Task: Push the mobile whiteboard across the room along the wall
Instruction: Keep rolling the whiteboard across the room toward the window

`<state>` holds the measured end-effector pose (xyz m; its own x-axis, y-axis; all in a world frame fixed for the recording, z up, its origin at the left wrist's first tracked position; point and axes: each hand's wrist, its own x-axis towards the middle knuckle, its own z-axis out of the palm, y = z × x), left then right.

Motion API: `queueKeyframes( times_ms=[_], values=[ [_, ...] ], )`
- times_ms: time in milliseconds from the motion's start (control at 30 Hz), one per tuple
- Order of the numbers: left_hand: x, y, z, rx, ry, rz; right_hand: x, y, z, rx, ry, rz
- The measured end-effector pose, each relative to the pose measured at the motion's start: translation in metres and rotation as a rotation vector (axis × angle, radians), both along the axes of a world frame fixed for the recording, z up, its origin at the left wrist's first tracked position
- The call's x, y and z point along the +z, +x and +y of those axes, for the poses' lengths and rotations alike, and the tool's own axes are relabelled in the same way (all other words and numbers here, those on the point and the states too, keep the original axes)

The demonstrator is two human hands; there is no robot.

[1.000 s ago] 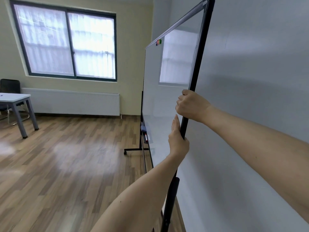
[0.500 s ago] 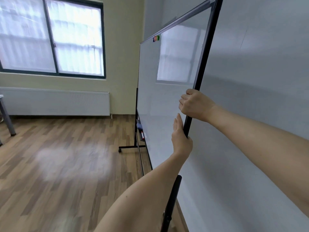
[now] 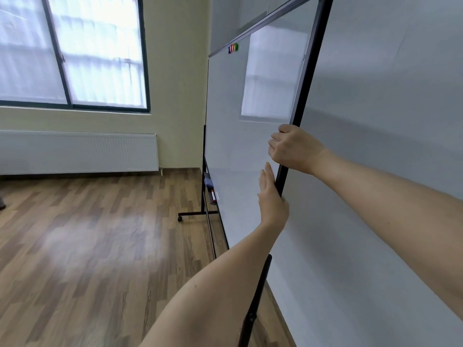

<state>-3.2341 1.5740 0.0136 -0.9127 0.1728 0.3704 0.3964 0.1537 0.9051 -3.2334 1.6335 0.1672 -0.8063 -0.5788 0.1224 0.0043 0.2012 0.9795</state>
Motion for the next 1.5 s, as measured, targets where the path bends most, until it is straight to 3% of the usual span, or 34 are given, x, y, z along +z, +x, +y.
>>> queueKeyframes(
  times_ms=[433, 1000, 1500],
  values=[
    [-0.002, -0.039, -0.007, 0.038, 0.002, -0.007, 0.0, -0.037, -0.01, 0.01, 0.007, -0.024],
    [0.004, -0.079, 0.055, 0.036, -0.019, -0.03, 0.0, -0.086, 0.057, 0.01, -0.007, -0.017],
    [0.005, -0.088, 0.062, 0.027, -0.032, -0.004, -0.001, -0.087, 0.067, -0.046, -0.039, -0.054]
  ],
)
